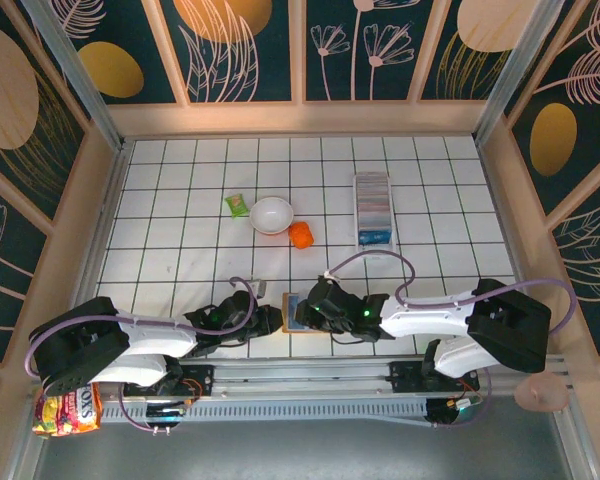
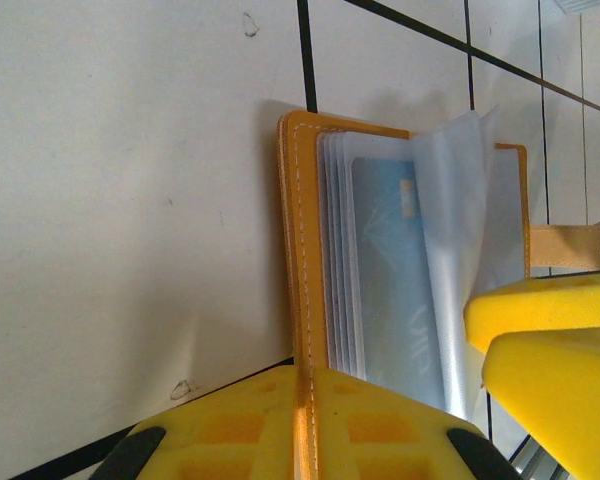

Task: Put the credit cards into the card holder
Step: Flip over the card slot in the card holder.

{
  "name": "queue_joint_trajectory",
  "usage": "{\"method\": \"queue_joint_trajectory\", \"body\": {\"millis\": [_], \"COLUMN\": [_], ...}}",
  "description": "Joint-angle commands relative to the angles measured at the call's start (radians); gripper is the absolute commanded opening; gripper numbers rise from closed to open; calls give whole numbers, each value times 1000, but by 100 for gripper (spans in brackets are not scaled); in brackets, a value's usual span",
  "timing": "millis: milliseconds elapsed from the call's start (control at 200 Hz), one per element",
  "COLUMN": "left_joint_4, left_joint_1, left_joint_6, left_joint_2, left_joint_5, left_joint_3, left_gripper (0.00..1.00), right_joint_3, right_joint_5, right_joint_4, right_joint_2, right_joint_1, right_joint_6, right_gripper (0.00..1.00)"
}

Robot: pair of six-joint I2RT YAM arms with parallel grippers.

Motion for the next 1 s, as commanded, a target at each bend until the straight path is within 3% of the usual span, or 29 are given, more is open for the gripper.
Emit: {"method": "queue_joint_trajectory", "body": {"millis": [0,480,991], "left_joint_4": [-32,-67,-526], "left_joint_1": [-13,-14,-12], "left_joint_6": [-20,-107,-198], "left_joint_2": [-3,-192,-640], "left_joint_5": [11,-119,-346], "left_joint_3": [-25,-103,-140], "left_gripper": [12,15,19], "right_joint_3": [21,27,147], "right_joint_5": [17,-21,-68], "right_joint_4": [28,159,326], "right_joint_2": [-2,43,136], "right_joint_1": [12,13,16], "right_joint_6": [9,4,-100], "right_gripper": [41,40,41]}}
